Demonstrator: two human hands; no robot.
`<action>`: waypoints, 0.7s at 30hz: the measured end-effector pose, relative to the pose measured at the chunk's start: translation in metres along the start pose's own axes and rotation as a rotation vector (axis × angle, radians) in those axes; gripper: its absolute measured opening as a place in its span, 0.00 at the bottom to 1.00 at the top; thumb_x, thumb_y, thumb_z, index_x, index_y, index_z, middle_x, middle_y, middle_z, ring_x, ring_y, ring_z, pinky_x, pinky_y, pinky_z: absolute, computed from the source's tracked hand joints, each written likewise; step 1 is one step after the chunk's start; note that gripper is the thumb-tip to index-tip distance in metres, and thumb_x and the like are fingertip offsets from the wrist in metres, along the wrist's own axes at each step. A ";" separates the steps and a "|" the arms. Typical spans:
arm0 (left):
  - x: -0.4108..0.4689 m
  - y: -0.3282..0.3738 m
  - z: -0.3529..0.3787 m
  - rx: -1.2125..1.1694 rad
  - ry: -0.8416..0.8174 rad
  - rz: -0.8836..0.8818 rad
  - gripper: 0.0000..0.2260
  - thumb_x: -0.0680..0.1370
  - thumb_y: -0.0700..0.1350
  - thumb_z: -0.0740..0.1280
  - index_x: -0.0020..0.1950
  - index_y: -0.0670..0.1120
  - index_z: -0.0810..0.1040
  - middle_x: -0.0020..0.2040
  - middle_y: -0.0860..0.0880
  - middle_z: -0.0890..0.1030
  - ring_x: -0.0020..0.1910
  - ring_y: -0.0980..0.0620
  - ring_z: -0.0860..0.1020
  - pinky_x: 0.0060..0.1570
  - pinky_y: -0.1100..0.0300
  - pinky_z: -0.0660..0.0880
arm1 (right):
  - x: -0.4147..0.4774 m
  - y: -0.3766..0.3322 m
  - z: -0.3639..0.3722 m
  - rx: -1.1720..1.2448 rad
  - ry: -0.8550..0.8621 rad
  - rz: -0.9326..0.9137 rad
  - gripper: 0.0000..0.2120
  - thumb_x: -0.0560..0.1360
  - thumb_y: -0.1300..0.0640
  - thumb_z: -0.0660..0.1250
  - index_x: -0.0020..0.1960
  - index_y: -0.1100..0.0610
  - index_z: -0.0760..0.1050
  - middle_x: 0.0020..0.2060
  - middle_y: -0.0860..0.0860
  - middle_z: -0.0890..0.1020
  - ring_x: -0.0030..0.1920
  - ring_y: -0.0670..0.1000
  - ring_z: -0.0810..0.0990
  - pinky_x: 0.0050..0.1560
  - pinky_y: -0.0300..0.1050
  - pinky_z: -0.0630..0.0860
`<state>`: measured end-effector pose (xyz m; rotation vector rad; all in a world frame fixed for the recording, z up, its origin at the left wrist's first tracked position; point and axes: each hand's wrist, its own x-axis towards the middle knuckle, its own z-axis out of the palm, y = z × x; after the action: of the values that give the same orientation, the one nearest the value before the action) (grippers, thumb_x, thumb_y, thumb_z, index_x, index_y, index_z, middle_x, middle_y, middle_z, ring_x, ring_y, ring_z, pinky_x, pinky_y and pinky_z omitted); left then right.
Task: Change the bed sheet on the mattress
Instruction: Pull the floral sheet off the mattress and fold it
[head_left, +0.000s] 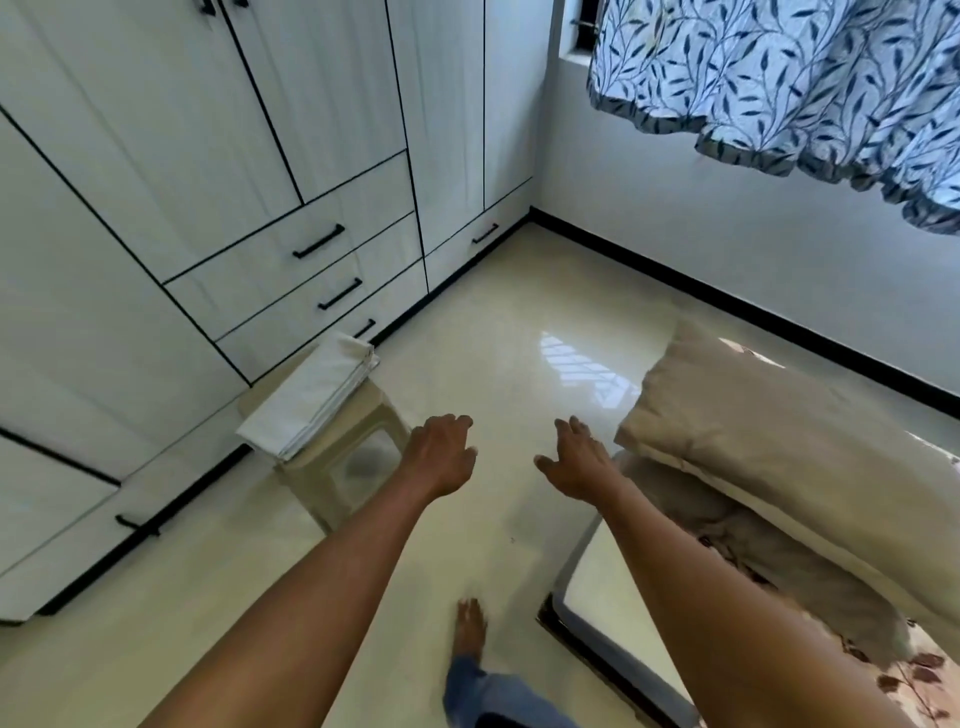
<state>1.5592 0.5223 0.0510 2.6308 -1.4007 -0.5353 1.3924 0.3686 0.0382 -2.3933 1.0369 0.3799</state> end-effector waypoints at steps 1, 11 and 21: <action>0.013 -0.008 -0.005 0.015 -0.015 0.016 0.23 0.82 0.52 0.62 0.74 0.44 0.68 0.69 0.43 0.75 0.68 0.42 0.72 0.66 0.47 0.70 | 0.017 -0.004 -0.001 -0.005 0.000 0.001 0.36 0.82 0.43 0.62 0.80 0.62 0.53 0.81 0.62 0.52 0.81 0.61 0.51 0.79 0.60 0.56; 0.184 -0.053 -0.085 0.077 -0.086 0.146 0.25 0.83 0.54 0.60 0.76 0.42 0.64 0.72 0.42 0.71 0.71 0.42 0.69 0.70 0.47 0.66 | 0.163 -0.064 -0.067 -0.037 0.022 0.012 0.37 0.83 0.44 0.61 0.81 0.63 0.51 0.81 0.62 0.50 0.82 0.60 0.49 0.80 0.58 0.49; 0.387 -0.022 -0.134 0.212 -0.180 0.445 0.25 0.84 0.55 0.59 0.76 0.42 0.65 0.73 0.42 0.71 0.72 0.42 0.69 0.71 0.48 0.66 | 0.284 -0.035 -0.152 0.015 0.144 0.260 0.38 0.84 0.43 0.59 0.82 0.62 0.46 0.82 0.62 0.48 0.82 0.60 0.47 0.80 0.58 0.48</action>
<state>1.8219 0.2085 0.0717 2.3393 -2.1267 -0.6017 1.6171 0.1355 0.0533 -2.3048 1.4176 0.2908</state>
